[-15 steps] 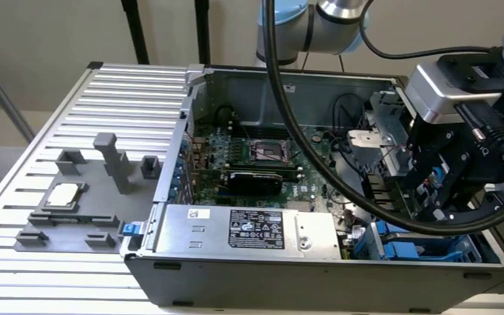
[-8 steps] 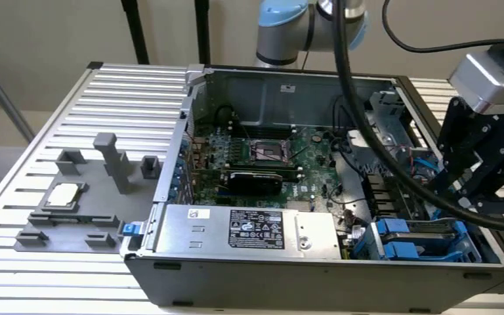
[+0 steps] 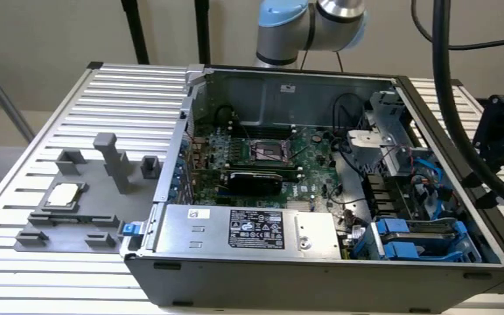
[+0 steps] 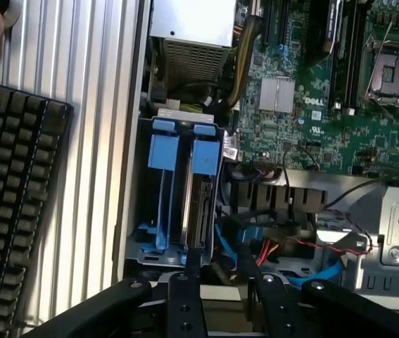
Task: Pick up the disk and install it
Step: 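Insert the second disk wire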
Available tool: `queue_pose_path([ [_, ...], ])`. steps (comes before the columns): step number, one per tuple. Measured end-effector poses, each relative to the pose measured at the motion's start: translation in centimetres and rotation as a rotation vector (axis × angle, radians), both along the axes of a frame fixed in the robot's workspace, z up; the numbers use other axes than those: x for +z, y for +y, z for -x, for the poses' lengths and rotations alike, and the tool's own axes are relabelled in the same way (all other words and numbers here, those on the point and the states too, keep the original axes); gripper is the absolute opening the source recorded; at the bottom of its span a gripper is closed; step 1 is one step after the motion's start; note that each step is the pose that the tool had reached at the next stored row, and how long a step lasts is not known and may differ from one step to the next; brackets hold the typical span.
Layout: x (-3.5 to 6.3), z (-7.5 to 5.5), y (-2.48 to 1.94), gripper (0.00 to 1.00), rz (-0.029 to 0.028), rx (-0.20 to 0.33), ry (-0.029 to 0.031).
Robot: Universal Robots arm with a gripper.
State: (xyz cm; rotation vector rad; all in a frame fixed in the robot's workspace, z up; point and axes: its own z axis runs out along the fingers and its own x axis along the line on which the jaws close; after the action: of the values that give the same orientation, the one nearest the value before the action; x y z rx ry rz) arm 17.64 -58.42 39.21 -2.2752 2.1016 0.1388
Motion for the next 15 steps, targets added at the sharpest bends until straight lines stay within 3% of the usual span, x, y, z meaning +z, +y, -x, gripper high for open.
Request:
queue_pose_path([
  [7,-1.26,-0.3,0.34,0.0,0.0002,0.003,0.0],
  [15,-2.51,1.1,0.69,0.0,0.0003,0.018,-0.0004],
])
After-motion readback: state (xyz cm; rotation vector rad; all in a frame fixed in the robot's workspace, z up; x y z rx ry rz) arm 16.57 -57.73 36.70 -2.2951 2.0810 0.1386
